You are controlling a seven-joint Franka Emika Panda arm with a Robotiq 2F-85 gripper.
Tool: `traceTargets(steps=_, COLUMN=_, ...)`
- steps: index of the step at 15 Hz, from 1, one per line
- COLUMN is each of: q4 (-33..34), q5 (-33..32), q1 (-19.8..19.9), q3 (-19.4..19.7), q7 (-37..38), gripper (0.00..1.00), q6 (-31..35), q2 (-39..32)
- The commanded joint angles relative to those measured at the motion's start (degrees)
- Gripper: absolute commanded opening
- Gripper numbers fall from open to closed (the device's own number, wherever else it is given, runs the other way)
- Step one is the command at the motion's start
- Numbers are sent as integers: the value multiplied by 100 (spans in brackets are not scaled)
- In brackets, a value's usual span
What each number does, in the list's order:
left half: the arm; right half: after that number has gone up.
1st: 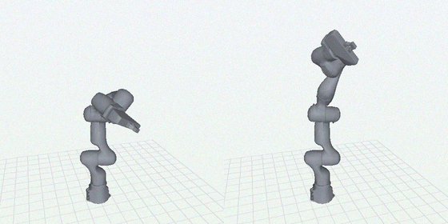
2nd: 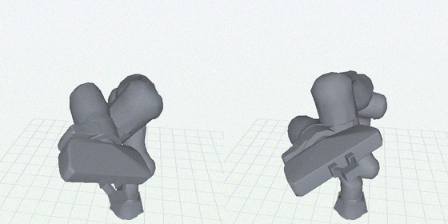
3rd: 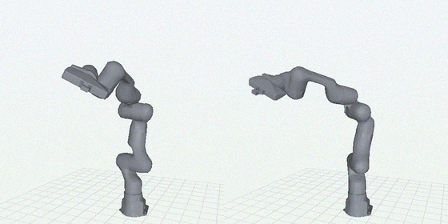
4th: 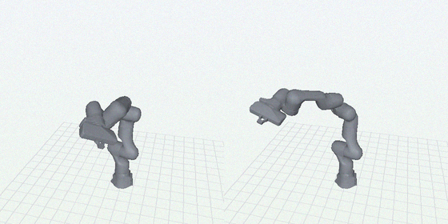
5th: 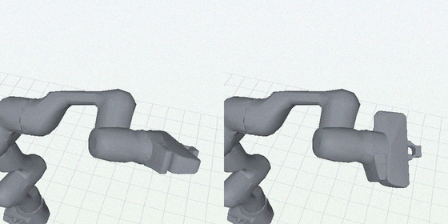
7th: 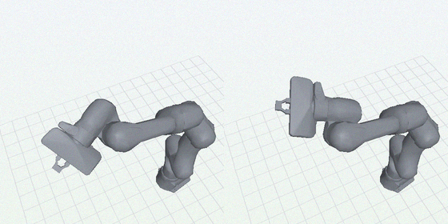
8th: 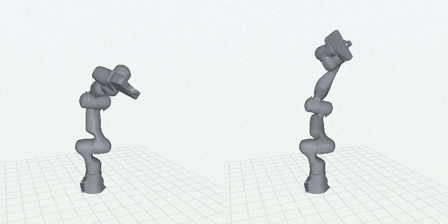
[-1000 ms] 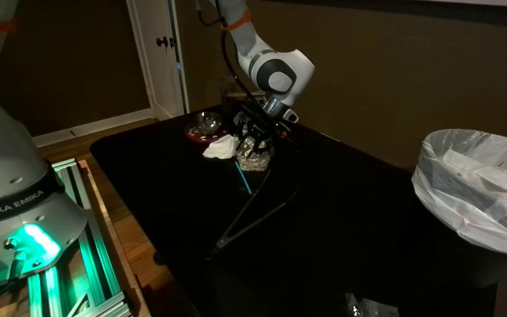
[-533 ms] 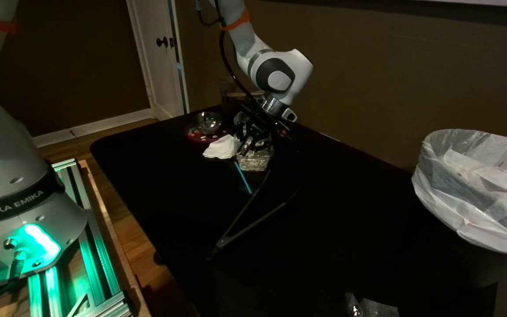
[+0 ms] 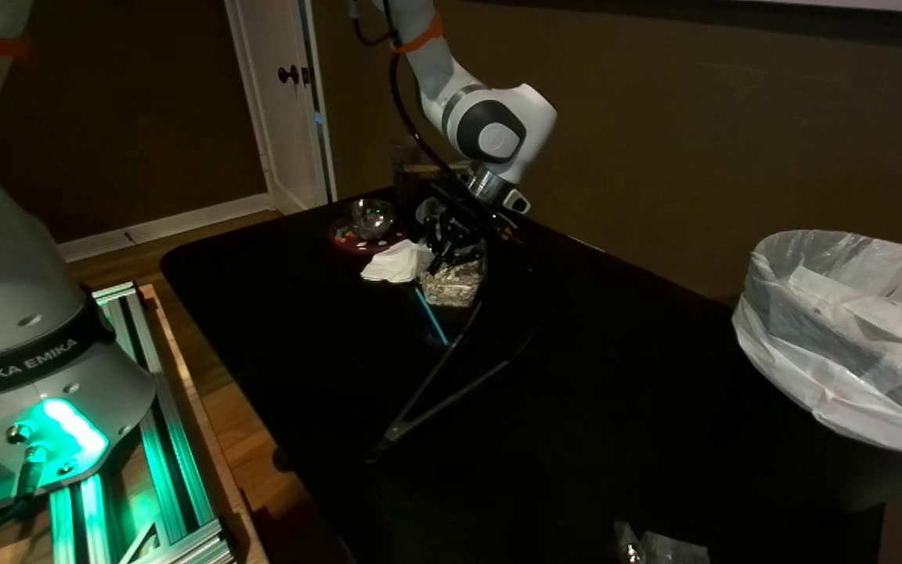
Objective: Use the spoon to move some of the white objects to the silver bowl
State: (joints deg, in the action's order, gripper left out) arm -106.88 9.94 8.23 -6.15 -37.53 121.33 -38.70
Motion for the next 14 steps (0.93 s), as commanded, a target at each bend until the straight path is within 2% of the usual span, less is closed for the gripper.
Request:
traceTargets(steps=1, q4=53, q5=-87, q1=42, q3=19, q7=93, gripper=1, q6=-62, q2=225)
traceTargets(steps=9, q4=134, q5=-1234, q1=-320, q3=373, q7=698, gripper=1, q6=-159, q2=371)
traceTargets(steps=12, q4=58, q5=-1627, q1=-368, q3=380, q7=635, gripper=1, q6=-550, q2=436)
traceTargets(steps=14, q4=-151, q5=-2019, q1=-495, q3=498, q7=924, gripper=1, q6=-318, q2=620)
